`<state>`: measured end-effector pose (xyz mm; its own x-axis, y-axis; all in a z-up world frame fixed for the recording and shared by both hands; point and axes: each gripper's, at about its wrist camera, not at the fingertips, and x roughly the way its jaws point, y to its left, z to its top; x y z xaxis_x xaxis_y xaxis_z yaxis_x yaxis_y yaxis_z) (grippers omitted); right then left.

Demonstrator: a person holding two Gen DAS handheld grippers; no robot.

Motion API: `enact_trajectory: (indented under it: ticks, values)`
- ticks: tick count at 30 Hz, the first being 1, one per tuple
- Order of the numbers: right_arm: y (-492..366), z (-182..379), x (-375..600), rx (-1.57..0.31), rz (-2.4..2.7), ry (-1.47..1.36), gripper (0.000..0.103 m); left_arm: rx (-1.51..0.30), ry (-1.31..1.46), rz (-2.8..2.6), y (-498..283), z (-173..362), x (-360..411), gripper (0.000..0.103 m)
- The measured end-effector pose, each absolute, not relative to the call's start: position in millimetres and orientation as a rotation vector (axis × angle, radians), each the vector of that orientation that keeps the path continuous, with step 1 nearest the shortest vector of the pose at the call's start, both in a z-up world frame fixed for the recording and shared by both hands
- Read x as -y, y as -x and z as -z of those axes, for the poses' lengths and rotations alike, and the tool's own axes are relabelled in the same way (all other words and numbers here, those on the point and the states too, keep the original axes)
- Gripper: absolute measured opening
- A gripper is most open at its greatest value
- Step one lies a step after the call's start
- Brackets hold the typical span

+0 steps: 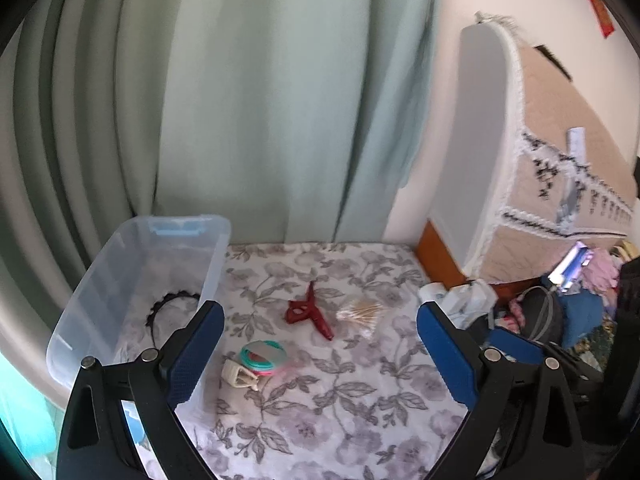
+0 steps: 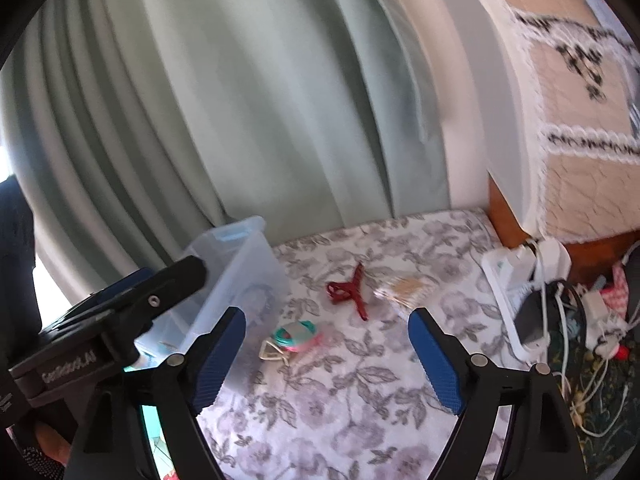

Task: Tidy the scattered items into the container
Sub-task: 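Move both tools back toward the red clip and cotton swab bag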

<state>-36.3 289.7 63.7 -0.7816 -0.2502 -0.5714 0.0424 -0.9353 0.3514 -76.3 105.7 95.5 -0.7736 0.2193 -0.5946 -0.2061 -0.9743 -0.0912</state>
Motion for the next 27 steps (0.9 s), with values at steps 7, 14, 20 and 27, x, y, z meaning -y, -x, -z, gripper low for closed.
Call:
enact_trajectory:
  ticks: [7,14,20,27]
  values:
    - [47,-36,-308,0.524,2.781,-1.072,0.086,0.096,1.027,-2.732,92,-66,-107,0.097]
    - [60,-10,-315,0.545,2.758,-1.171,0.086,0.063,1.180,-2.726,109,-32,-117,0.097]
    - [75,14,-317,0.540,2.732,-1.253,0.086,0.084,1.286,-2.694,125,-6,-121,0.097]
    - [101,37,-324,0.527,2.717,-1.336,0.086,0.099,1.336,-2.641,157,15,-129,0.097]
